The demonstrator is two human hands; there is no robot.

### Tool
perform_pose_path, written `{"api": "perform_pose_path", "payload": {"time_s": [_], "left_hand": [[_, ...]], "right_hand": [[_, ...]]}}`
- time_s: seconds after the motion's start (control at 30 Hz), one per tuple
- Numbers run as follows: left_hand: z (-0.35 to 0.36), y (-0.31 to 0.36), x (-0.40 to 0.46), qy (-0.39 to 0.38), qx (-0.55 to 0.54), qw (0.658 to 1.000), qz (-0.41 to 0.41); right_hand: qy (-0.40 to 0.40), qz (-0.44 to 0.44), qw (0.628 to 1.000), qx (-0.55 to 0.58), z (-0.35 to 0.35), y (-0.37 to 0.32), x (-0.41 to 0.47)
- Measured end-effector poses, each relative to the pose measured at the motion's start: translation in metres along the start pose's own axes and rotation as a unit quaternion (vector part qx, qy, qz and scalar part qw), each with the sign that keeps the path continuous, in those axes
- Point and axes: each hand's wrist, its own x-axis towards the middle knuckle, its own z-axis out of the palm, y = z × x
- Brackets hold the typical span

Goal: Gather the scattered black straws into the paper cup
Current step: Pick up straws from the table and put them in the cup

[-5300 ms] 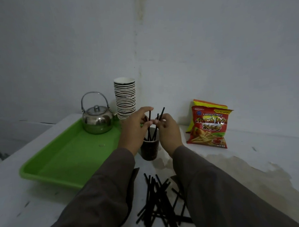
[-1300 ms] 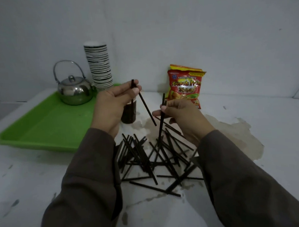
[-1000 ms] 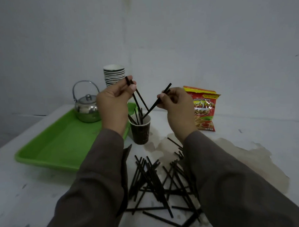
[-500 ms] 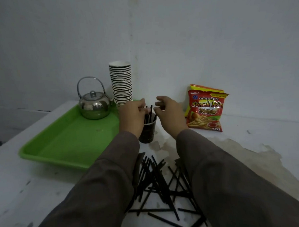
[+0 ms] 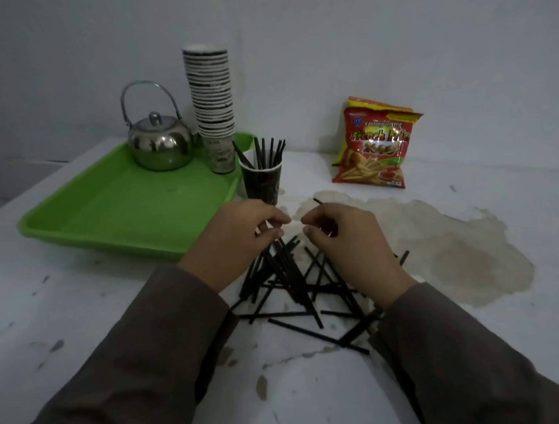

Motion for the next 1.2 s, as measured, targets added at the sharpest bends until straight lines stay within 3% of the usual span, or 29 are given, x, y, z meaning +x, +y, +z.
{"api": "perform_pose_path", "payload": {"time_s": [0.13,0.33,0.57,0.8,1.07,1.2], "left_hand": [[0.007,-0.002,-0.014,-0.074,0.020,0.997,0.013],[0.023,0.006,-0.020,-0.156,0.043,0.986,0.046],[0.024,0.022,-0.020,-0.177,0.053,0.979,0.084],[0.039,0.031,-0.026,-0.250,0.040,0.961,0.110],[0.043,0.029,-0.029,-0.227,0.028,0.967,0.110],[0.043,0.025,-0.031,-0.196,0.008,0.975,0.106]], "right_hand": [[-0.045,-0.017,0.995,-0.081,0.001,0.011,-0.027],[-0.031,-0.005,0.992,-0.121,-0.015,0.027,-0.052],[-0.231,-0.091,0.953,-0.173,-0.042,0.023,-0.064],[-0.260,-0.113,0.937,-0.202,-0.038,0.022,-0.069],[-0.257,-0.149,0.925,-0.238,-0.026,0.019,-0.077],[-0.274,-0.123,0.919,-0.254,-0.028,0.018,-0.082]]}}
